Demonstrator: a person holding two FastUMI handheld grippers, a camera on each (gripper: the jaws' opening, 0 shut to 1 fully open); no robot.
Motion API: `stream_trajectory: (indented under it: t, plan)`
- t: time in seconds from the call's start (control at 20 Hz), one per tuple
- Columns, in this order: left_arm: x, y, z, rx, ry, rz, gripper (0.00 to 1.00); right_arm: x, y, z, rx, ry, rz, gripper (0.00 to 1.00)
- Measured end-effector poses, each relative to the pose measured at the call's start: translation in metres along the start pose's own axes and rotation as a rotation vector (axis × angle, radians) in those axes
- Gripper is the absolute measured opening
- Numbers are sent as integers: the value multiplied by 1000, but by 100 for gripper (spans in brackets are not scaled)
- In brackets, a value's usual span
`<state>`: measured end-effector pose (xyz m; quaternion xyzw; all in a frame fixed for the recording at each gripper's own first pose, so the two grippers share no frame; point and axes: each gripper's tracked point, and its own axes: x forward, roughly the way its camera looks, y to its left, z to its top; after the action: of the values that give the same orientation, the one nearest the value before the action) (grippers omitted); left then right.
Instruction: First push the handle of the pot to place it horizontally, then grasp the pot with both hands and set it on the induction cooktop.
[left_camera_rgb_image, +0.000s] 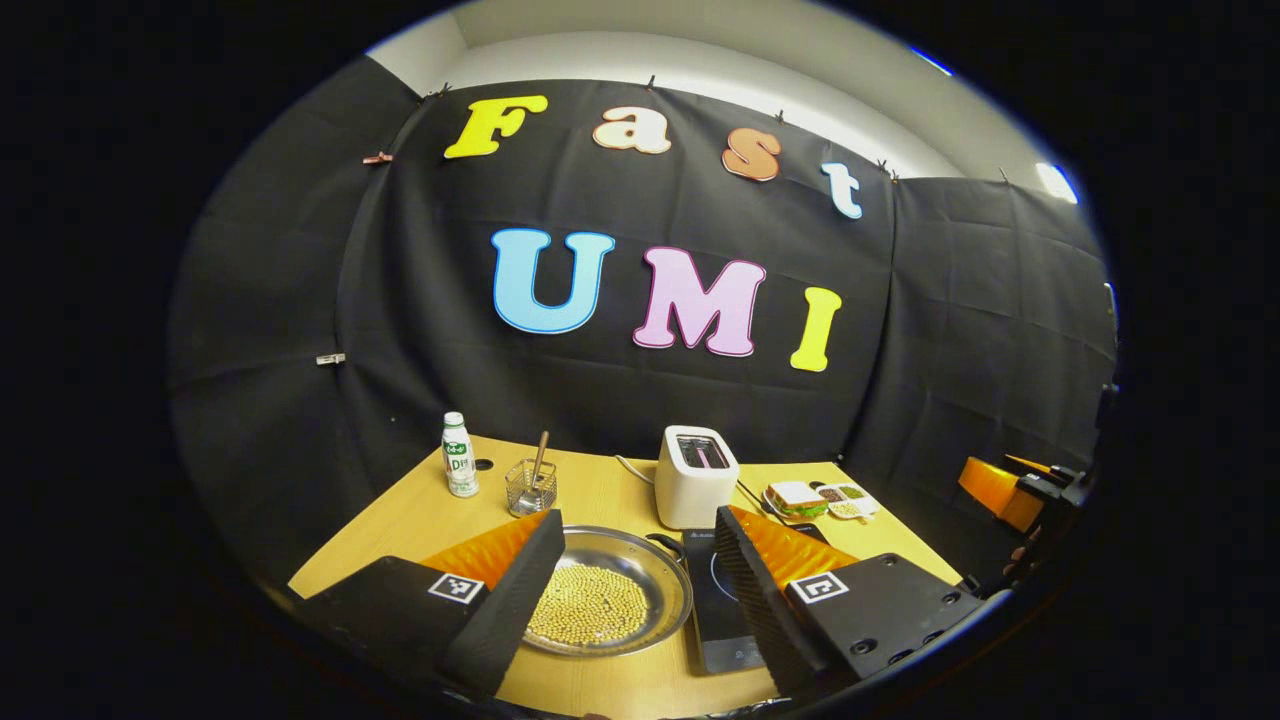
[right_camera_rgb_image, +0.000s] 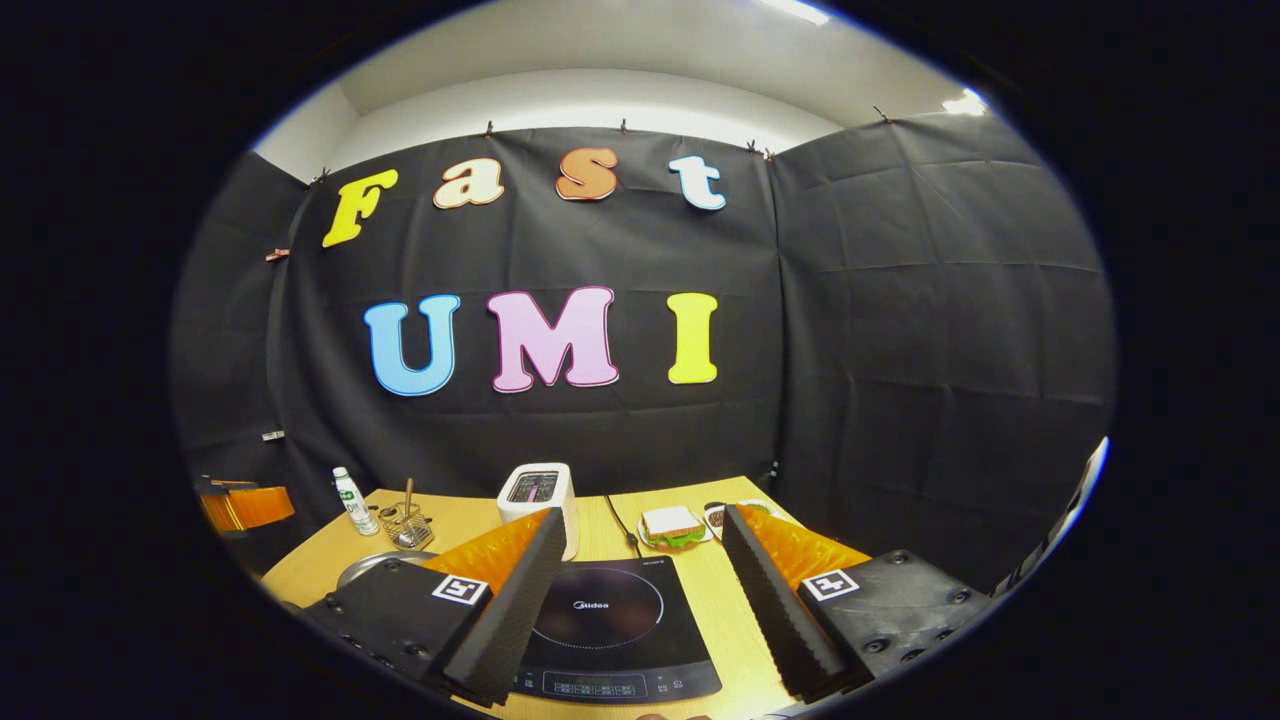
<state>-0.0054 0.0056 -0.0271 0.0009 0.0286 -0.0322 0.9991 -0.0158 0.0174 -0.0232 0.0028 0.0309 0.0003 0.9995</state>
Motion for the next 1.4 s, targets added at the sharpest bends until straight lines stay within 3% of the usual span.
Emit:
stream_trajectory:
  t: [0.15, 0.45, 0.65, 0.7, 0.8, 0.85, 1.0, 1.1, 1.4]
  plan:
    - [-2, 1, 0, 12, 3, -8, 98, -2, 3, 1, -2, 0, 11, 98]
    - [0, 0, -10, -16, 72, -70, 93, -1, 5, 3, 3, 0, 26, 98]
    - [4, 12, -16, -11, 109, -78, 75, -2, 6, 2, 1, -3, 34, 98]
    - [6, 13, -19, -13, 124, -87, 62, -2, 7, 1, 1, 0, 36, 98]
    - [7, 19, -27, -2, 151, -93, 51, -3, 8, 1, 2, 3, 39, 98]
    - [7, 22, -32, 2, 166, -97, 52, -4, 9, 0, 2, 5, 40, 98]
    - [7, 23, -48, -4, 222, -122, 20, -6, 10, -2, -4, 7, 42, 98]
    - [9, 33, -57, 1, 242, -96, 9, -7, 11, -7, -15, 15, 47, 98]
    - [10, 40, -87, -2, 299, -117, 5, -7, 14, -17, -27, 51, 51, 98]
